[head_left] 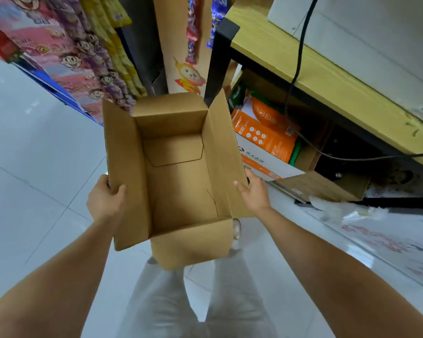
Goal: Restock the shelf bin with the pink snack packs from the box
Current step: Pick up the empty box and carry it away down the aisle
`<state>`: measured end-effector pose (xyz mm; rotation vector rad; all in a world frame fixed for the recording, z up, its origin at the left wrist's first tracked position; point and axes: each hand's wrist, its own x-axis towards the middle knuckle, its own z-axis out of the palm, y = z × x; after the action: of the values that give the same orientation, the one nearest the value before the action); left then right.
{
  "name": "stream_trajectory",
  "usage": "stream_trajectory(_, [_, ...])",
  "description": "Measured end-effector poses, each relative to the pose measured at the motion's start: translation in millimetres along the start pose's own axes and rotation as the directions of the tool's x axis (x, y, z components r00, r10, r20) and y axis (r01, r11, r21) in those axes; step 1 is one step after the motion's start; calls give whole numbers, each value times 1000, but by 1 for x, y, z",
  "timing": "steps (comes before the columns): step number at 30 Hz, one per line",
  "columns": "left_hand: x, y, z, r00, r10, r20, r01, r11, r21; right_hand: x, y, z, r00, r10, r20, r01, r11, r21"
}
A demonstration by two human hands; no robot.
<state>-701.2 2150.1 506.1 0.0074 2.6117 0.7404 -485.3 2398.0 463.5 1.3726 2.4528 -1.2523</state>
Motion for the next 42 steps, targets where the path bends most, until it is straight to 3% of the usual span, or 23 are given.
stream_trajectory(7, [-43, 4, 44, 979, -170, -111, 158, 981, -109, 63, 19, -30, 975, -165, 150, 185, 974, -130])
stream_trajectory(17, [-62, -5, 115, 929, -357, -101, 329, 918, -224, 124, 21, -38, 925, -204, 322, 287, 928, -237])
stream_trajectory(27, [-11, -45, 182, 881, -470, -46, 441, 853, -278, 185, 53, 31, 933, -179, 311, 271, 920, -282])
stream_trajectory(31, [17, -67, 216, 838, -544, -44, 506, 804, -311, 221, 72, 72, 935, -114, 337, 223, 925, -307])
stream_trajectory(42, [98, -118, 324, 731, -682, -25, 601, 660, -452, 326, 111, 179, 911, -144, 388, 253, 935, -247])
